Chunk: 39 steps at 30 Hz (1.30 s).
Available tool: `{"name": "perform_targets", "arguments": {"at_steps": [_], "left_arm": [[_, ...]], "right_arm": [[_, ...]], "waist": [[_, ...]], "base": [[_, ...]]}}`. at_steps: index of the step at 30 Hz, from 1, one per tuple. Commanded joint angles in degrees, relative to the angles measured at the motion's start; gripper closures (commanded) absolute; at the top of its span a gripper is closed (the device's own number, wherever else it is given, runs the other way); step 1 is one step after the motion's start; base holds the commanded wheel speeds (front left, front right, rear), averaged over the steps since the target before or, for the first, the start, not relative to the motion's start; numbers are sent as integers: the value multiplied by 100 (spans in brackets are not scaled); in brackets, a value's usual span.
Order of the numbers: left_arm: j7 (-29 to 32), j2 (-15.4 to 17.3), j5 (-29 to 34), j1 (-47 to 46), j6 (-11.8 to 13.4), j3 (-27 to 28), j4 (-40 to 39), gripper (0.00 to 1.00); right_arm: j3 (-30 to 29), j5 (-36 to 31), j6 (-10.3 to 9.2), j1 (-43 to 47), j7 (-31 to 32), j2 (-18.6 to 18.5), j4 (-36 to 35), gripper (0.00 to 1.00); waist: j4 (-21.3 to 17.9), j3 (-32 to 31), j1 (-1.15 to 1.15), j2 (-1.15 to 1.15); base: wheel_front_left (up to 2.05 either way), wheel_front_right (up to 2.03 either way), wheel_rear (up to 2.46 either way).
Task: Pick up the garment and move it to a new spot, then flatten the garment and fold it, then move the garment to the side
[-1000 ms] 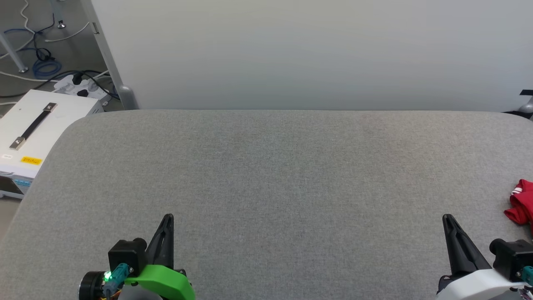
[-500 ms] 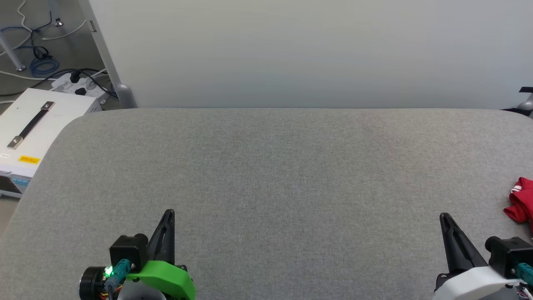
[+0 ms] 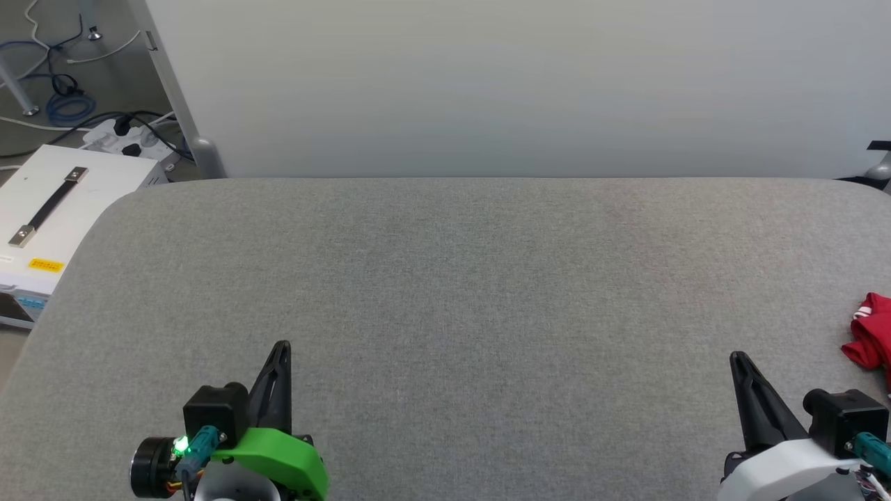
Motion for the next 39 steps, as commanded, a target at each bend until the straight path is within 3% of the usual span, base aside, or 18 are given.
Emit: {"name": "perform_targets", "arguments": {"at_steps": [1,39], "left_arm": [[41,-60,90,10,-51,59,-30,100],[497,-550,942,24,-355,712,-339,100]], "right_arm": [[11,-74,-1,-107,-23,21,40,100],[104,-389,-3,-473,-58,53,383,100]], "waist": [[-2,4,0,0],[-65,118,0,0]], "base": [[0,0,0],[0,0,0]]}}
